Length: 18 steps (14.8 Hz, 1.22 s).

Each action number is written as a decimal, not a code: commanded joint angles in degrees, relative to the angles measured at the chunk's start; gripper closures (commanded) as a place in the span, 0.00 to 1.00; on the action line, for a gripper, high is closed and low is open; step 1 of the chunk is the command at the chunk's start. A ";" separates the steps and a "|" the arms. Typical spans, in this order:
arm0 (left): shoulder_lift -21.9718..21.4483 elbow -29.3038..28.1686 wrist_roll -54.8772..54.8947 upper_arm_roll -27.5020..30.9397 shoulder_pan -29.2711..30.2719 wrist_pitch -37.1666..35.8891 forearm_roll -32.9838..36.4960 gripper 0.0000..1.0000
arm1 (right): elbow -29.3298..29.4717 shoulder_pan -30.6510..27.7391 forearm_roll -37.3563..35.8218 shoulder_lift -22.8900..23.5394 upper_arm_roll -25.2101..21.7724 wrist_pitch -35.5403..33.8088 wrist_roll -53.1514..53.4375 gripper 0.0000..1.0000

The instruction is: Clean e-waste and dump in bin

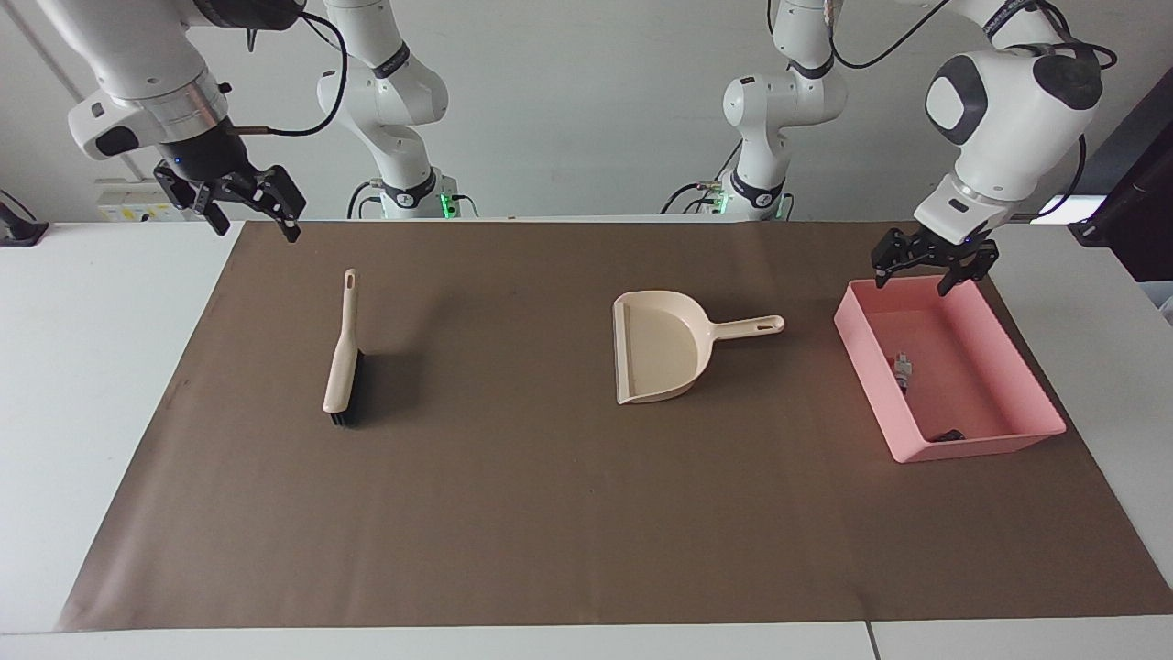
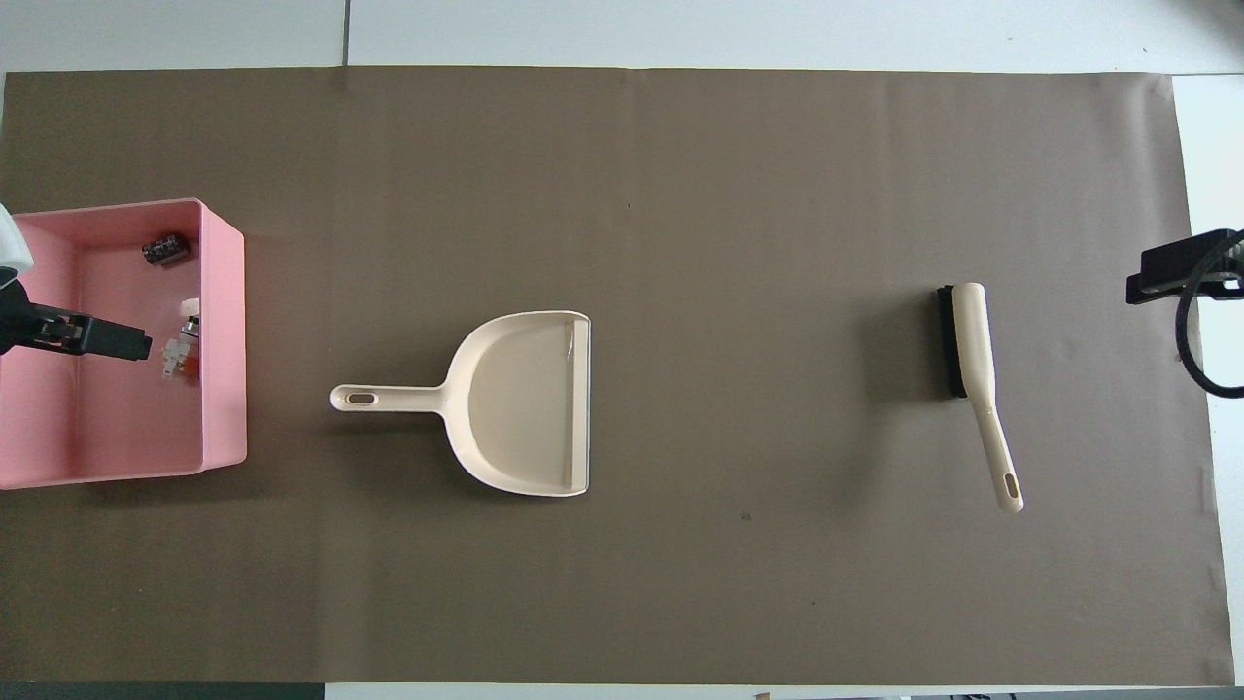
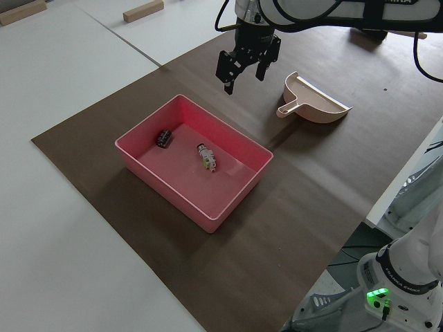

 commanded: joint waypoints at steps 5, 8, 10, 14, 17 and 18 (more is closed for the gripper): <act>3.13 10.18 -8.88 -0.48 0.73 -8.54 -0.60 0.02 | -0.39 -0.19 0.93 -0.18 0.04 -0.01 0.39 0.00; 3.57 12.29 -11.07 -0.56 0.82 -10.65 -0.43 0.02 | -0.39 -0.19 0.93 -0.18 0.04 -0.01 0.39 0.00; 2.70 11.60 -13.52 -0.56 0.65 -10.66 -0.25 0.02 | -0.39 -0.19 0.93 -0.18 0.04 -0.01 0.39 0.00; 1.99 9.75 -15.38 -0.56 0.47 -9.96 -0.25 0.02 | -0.39 -0.19 0.93 -0.18 0.04 -0.01 0.39 0.00; 1.90 9.40 -15.03 -0.56 0.65 -9.43 -0.25 0.02 | -0.39 -0.19 0.93 -0.18 0.04 -0.01 0.30 0.00; 1.90 9.31 -15.03 -0.56 0.65 -9.08 -0.16 0.02 | -0.39 -0.19 0.93 -0.18 0.04 -0.01 0.39 0.00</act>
